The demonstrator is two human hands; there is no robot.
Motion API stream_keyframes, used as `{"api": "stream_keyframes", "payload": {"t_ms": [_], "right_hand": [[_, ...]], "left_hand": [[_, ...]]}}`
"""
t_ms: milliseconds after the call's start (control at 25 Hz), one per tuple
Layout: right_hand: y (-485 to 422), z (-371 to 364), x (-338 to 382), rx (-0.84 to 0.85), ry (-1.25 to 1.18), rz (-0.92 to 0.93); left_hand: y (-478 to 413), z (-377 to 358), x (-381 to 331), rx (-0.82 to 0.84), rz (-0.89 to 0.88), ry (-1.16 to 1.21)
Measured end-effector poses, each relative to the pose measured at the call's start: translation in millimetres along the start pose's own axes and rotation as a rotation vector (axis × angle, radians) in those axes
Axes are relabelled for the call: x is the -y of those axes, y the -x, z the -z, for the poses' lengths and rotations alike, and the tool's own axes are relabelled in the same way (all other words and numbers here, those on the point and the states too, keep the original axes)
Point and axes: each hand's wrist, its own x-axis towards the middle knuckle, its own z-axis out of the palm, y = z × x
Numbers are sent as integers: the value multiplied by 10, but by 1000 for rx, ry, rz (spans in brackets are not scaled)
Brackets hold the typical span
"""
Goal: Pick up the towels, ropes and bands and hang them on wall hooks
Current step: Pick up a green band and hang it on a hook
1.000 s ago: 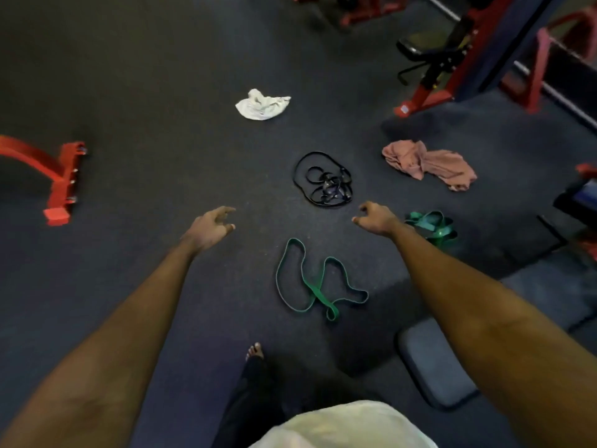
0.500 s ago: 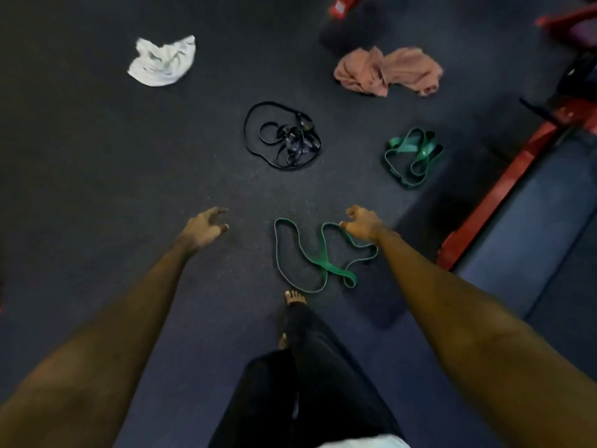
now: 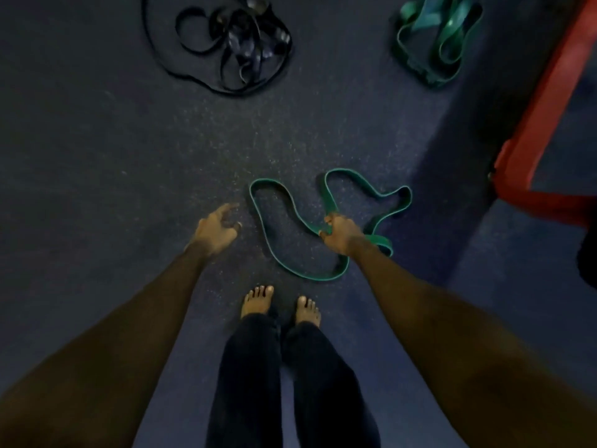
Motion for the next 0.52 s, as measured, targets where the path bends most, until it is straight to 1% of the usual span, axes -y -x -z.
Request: {"api": "stream_keyframes", "payload": {"t_ms": [120,280,400,440,520], "right_hand": [[-877,-635,-198,-18,17,-32],[-1670,-1289,-400,-61,69,-60],[-1836,-1557,-451,-144,222,-42],[-1820,-1578,-447,-182,236,-39],[-1680,-1552,-427,-209,128,-56]], "left_hand": [[-793,-396,518,-35,-11,-22],[-1455,-702,985,-39,-40,-55],[-1626,-734,1194,-36,-53,-96],[-1619,-720,1212,-22,-55,-97],[-1547,-675,1157,1,-43,-99]]}}
